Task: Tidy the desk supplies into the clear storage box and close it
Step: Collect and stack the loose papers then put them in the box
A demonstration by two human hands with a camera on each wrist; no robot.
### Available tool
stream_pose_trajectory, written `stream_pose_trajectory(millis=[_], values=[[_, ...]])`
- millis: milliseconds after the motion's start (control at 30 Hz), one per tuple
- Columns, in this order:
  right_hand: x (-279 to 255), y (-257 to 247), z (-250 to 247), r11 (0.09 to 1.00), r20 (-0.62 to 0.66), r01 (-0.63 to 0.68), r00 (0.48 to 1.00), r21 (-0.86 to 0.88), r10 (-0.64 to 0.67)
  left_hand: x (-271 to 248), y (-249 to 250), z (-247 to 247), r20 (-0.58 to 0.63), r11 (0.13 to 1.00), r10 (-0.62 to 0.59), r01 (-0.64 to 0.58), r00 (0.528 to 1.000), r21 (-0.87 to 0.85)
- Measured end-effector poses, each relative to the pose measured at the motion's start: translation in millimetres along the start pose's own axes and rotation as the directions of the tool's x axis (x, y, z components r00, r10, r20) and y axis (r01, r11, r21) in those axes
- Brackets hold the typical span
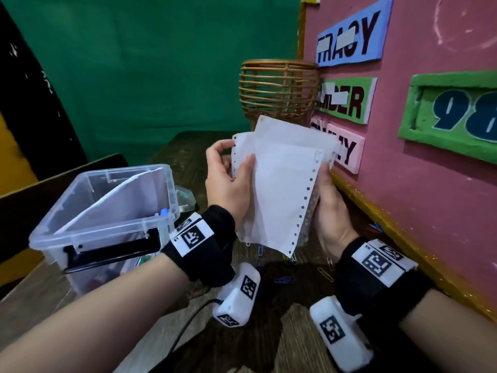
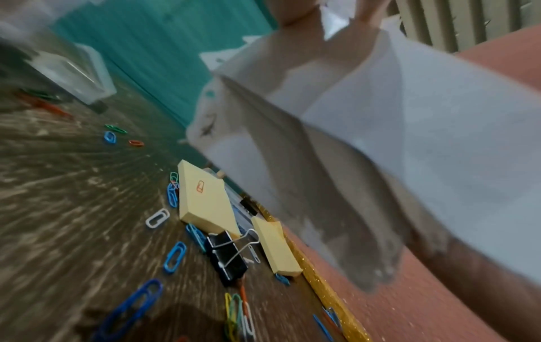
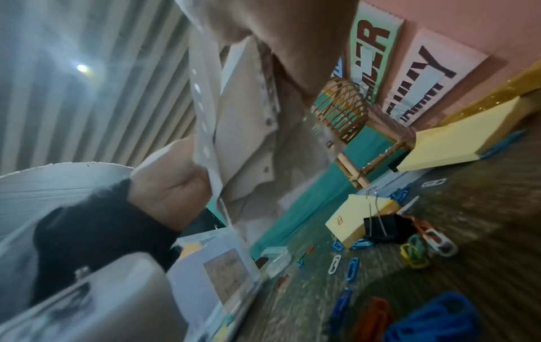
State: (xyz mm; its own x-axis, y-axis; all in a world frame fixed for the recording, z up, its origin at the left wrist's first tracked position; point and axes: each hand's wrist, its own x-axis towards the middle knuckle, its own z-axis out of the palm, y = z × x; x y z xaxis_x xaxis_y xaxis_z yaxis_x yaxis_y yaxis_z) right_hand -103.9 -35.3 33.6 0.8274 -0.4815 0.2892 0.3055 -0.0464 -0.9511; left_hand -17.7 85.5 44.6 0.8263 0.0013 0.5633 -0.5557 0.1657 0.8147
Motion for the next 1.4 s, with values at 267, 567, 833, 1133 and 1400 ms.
stream_pose_trajectory(millis=[267,567,833,1133,1400], values=[[-10.3,7.8,9.8,0.982,0.049,-0.093,0.994,-0.164,0.102,-18.7,-5.5,-13.7,0.037,0.992,-0.109,0.111,0.993,-0.054],[-14.2,10.5,12.8,0.982,0.103,-0.084,0.989,-0.169,0.103,-5.8,0.0,-22.4,0.016,0.98,-0.189,0.19,0.982,-0.062],[-12.9,25.0,5.7,0.945,0.173,-0.275,0.936,-0.178,0.305,-18.8,-8.6,-21.9,0.186,0.894,-0.423,0.442,0.887,-0.071],[-6.3,14.1,-8.7,0.949,0.206,-0.253,0.935,-0.188,0.29,-18.5,2.2,-22.4,0.31,0.944,-0.31,0.331,0.899,-0.015],[-15.9,23.9,-15.1,0.849,0.334,-0.351,0.806,-0.395,0.489,-29.6,-15.9,-38.6,0.661,0.879,-0.463,0.404,0.591,0.254]])
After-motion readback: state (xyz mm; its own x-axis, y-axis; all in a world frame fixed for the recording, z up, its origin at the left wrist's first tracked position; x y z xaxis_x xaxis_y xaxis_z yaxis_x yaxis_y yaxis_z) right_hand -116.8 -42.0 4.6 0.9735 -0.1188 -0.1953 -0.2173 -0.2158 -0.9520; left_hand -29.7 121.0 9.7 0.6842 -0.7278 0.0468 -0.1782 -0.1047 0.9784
